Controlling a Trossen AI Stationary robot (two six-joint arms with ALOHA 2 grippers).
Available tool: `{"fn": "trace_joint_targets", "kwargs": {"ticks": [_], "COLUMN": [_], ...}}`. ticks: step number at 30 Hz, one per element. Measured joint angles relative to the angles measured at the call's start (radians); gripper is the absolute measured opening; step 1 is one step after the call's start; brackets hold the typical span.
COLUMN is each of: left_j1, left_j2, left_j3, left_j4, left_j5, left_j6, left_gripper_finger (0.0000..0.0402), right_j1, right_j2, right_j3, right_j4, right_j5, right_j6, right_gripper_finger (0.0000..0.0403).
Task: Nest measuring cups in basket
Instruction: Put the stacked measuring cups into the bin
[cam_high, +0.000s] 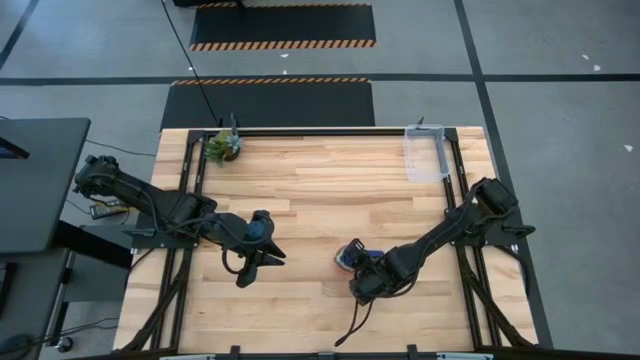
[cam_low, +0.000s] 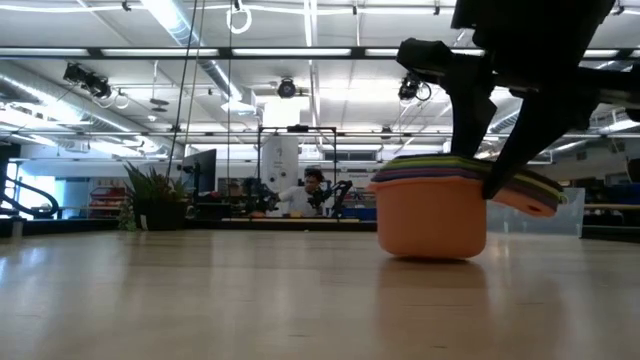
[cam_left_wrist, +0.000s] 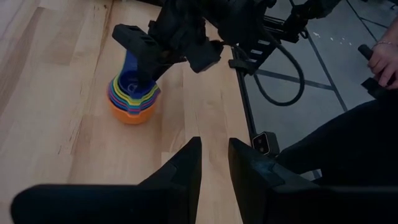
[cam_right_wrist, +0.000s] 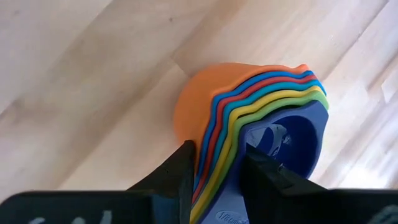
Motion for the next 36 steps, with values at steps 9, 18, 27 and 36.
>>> {"fn": "trace_joint_targets", "kwargs": {"ticks": [9,18,27,36], "left_j1": [0.000,0.000,0.000,0.011], "left_j2": [0.000,0.000,0.000,0.000], "left_j3": [0.000,0.000,0.000,0.000], "left_j4": [-0.001,0.001,0.063,0.116], "left_j5": [0.000,0.000,0.000,0.000], "left_j6": [0.000,0.000,-0.001,-0.001], "left_gripper_finger": [0.0087,0.0087,0.0087,0.0087], "right_j1": [-0.023,-0.061,-0.091,-0.114], "right_j2": [-0.063,-0.112,-0.176,-0.266], "right_j3": [0.000,0.002,0.002,0.002], "right_j4": [-0.006,-0.089,-0.169,-0.242], "right_j5": [-0.016,-0.007,0.005,0.010], "right_j6": [0.035,0.075,0.185,0.304], "right_gripper_finger": [0.0111,0.0111,0.0107,0.0095]}}
